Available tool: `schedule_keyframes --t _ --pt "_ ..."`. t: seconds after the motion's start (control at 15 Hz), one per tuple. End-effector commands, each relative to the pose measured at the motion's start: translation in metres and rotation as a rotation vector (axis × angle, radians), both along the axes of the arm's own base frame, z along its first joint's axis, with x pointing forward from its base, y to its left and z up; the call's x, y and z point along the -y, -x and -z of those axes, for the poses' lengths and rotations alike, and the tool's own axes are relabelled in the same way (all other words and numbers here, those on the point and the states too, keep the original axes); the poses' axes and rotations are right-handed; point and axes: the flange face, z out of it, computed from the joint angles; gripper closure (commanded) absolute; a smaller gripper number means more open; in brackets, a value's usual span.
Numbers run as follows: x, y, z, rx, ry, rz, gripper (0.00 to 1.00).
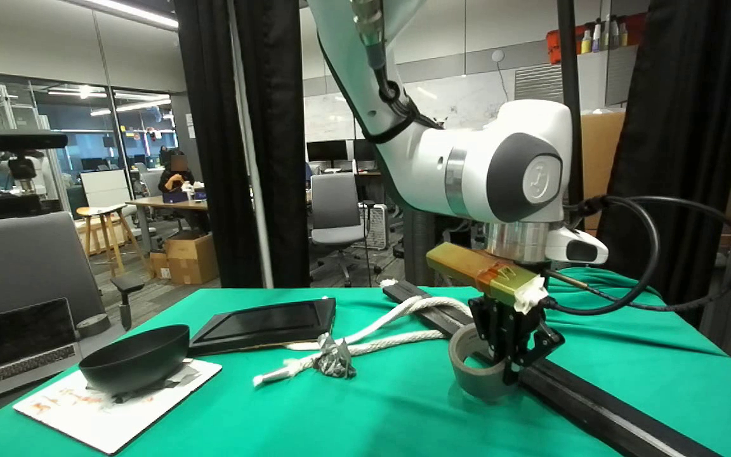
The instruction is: Put the silver tape in the bowl
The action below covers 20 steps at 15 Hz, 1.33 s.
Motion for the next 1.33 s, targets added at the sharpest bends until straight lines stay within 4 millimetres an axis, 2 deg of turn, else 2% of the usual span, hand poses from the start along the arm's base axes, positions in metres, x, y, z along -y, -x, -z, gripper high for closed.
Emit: schedule_keyframes --t 0.0,0.27,0.53,0.8,1.0,1.27 --pt "-0.011 0.01 -0.055 0.024 -0.012 -0.024 0.86" --pt "-0.035 0.022 -0.108 0.043 0.0 -0.085 0.86" --pt "-0.082 0.04 -0.148 0.036 0.015 -0.196 0.86" --pt "-0.152 0.064 -0.158 -0.019 -0.01 -0.307 0.86" --pt "-0.205 0.083 -0.155 -0.064 -0.011 -0.385 0.86" --pt "-0.263 0.101 -0.151 -0.092 0.0 -0.463 0.87"
